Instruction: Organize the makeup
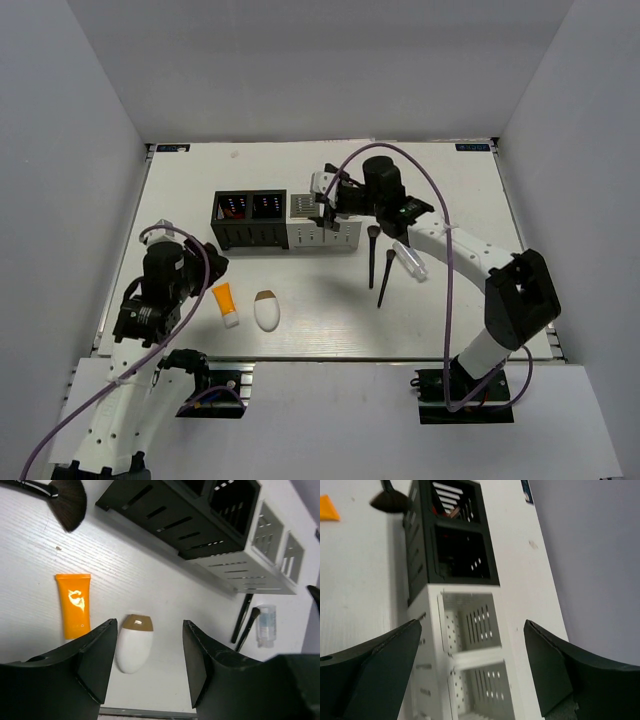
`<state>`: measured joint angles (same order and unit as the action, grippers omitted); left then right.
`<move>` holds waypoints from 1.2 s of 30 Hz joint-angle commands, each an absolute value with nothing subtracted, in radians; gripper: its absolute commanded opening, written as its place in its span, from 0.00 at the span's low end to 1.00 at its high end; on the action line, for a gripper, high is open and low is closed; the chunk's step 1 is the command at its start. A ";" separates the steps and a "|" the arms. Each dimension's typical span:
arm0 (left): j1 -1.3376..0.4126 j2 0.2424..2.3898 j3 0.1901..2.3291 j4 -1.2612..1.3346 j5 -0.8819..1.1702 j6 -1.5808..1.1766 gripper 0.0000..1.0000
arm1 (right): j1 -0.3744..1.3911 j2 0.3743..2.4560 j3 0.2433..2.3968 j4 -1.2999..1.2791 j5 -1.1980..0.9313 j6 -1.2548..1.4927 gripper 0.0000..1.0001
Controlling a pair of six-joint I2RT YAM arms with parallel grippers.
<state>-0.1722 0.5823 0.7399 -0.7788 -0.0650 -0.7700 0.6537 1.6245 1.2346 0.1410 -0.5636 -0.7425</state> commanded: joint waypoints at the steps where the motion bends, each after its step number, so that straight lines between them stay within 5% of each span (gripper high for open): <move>1: -0.173 0.610 0.721 -0.781 -0.046 -0.730 0.65 | 0.624 1.554 1.187 0.077 -0.431 -0.762 0.89; 36: -0.183 1.180 0.707 -0.769 -0.160 -0.640 0.63 | 0.476 1.305 0.888 0.126 -0.321 -0.588 0.89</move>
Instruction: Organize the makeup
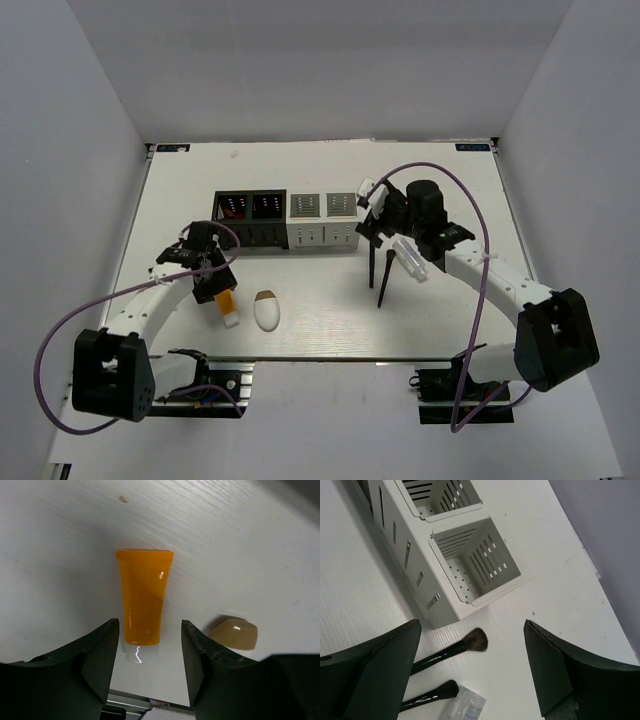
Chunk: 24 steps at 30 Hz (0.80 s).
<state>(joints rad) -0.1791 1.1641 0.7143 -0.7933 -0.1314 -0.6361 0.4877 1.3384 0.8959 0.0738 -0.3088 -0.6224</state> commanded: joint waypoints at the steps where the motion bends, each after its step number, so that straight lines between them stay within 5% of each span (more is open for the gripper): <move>1: -0.183 1.190 0.704 -0.765 -0.161 -0.640 0.63 | 0.476 1.301 0.887 0.124 -0.321 -0.581 0.89; 19: -0.183 1.379 0.669 -0.695 -0.170 -0.641 0.63 | 0.426 1.296 0.857 0.160 -0.357 -0.540 0.89; 24: -0.183 1.413 0.653 -0.675 -0.178 -0.652 0.55 | 0.417 1.295 0.853 0.166 -0.365 -0.528 0.89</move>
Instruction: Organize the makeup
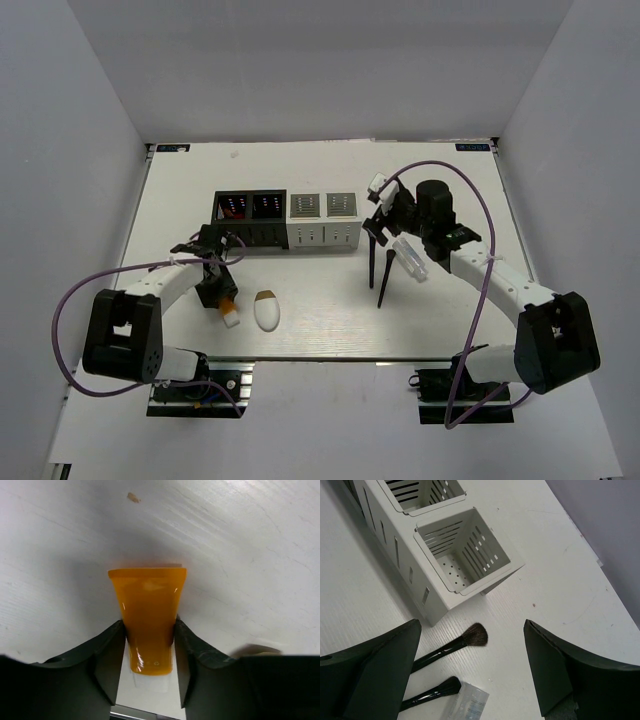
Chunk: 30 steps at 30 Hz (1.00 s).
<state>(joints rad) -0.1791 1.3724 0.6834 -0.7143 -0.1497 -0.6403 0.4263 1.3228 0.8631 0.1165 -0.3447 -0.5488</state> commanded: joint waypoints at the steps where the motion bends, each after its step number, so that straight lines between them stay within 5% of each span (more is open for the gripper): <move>1: -0.183 1.416 0.653 -0.675 -0.181 -0.655 0.51 | 0.417 1.295 0.851 0.169 -0.367 -0.525 0.89; 6: -0.183 1.338 0.672 -0.715 -0.186 -0.672 0.26 | 0.407 1.293 0.844 0.173 -0.376 -0.520 0.89; 17: -0.183 0.804 0.753 -0.629 0.055 -0.562 0.22 | 0.403 1.310 0.850 0.167 -0.403 -0.519 0.89; 30: -0.183 1.207 1.067 -0.210 0.132 -0.503 0.22 | 0.403 1.316 0.842 0.176 -0.445 -0.502 0.89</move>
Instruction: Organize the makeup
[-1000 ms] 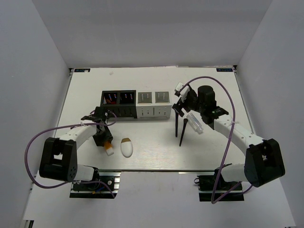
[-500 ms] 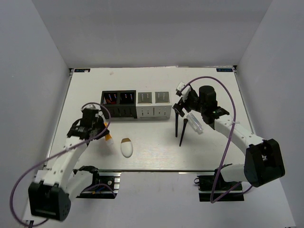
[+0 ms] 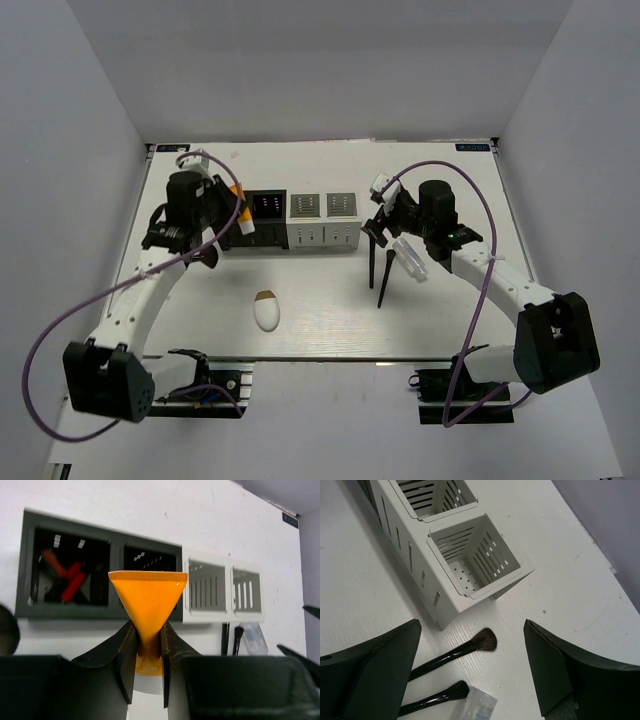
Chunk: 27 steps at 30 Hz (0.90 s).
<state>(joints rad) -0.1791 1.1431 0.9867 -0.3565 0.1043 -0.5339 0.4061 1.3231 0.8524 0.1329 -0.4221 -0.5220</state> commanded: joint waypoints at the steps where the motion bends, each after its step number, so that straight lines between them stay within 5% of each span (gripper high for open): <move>1: -0.183 1.230 1.083 -0.196 0.130 -0.500 0.22 | 0.403 1.315 0.841 0.178 -0.443 -0.500 0.89; 21: -0.241 1.496 1.129 0.083 0.081 -0.495 0.26 | 0.402 1.302 0.834 0.147 -0.420 -0.512 0.89; 27: -0.268 1.537 1.126 0.060 0.026 -0.482 0.36 | 0.400 1.298 0.833 0.144 -0.413 -0.515 0.89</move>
<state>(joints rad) -0.2516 1.5360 1.0912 0.0387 0.0673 -0.4946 0.4057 1.3209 0.8261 0.1299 -0.4206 -0.5068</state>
